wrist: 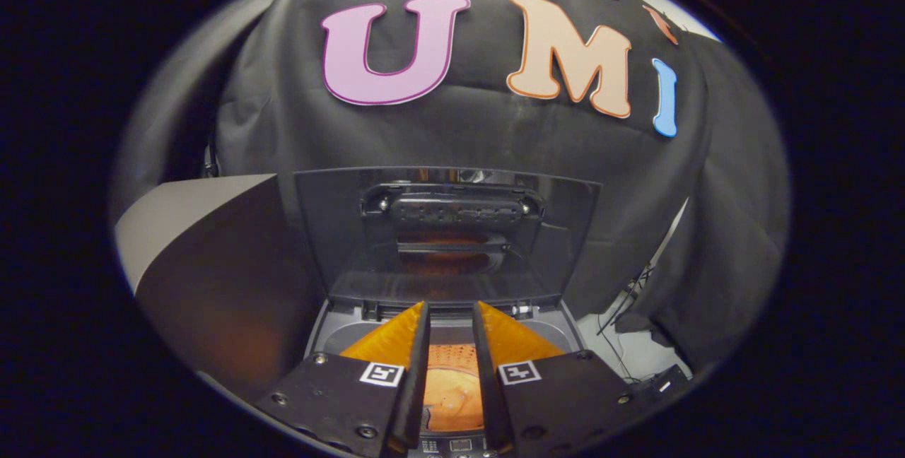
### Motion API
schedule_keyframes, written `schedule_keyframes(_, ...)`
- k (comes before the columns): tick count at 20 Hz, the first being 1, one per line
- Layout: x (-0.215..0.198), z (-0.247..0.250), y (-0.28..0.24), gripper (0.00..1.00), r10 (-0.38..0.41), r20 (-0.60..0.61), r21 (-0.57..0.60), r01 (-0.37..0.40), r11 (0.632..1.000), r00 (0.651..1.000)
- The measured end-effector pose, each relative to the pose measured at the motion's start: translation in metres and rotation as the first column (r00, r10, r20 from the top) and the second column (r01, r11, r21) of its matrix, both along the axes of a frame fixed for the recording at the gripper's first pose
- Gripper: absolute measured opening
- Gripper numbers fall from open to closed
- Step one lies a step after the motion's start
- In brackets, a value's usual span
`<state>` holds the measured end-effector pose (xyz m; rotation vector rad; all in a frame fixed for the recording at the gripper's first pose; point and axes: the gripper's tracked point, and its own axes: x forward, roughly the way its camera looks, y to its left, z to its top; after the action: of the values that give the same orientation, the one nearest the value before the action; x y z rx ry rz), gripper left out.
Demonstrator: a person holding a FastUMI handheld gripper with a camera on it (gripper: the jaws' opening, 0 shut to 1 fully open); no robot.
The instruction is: Put the clothes into the washing machine and then close the washing machine lid.
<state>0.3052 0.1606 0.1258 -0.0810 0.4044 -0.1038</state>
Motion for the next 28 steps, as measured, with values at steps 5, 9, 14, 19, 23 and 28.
schedule_keyframes(5,-0.012,0.015,0.002,0.35,0.007,0.032,0.036,-0.008,0.999,0.999)
schedule_keyframes(9,-0.022,0.023,-0.002,0.35,0.012,0.046,0.039,-0.014,0.999,0.999)
schedule_keyframes(14,-0.03,0.037,-0.005,0.35,0.017,0.079,0.036,-0.02,0.999,0.997)
schedule_keyframes(19,-0.041,0.047,-0.007,0.35,0.03,0.112,0.047,-0.036,0.998,0.993)
schedule_keyframes(23,-0.056,0.054,-0.014,0.35,0.03,0.131,0.053,-0.038,0.998,0.991)
schedule_keyframes(28,-0.082,0.069,-0.032,0.35,0.022,0.168,0.034,-0.028,0.999,0.985)
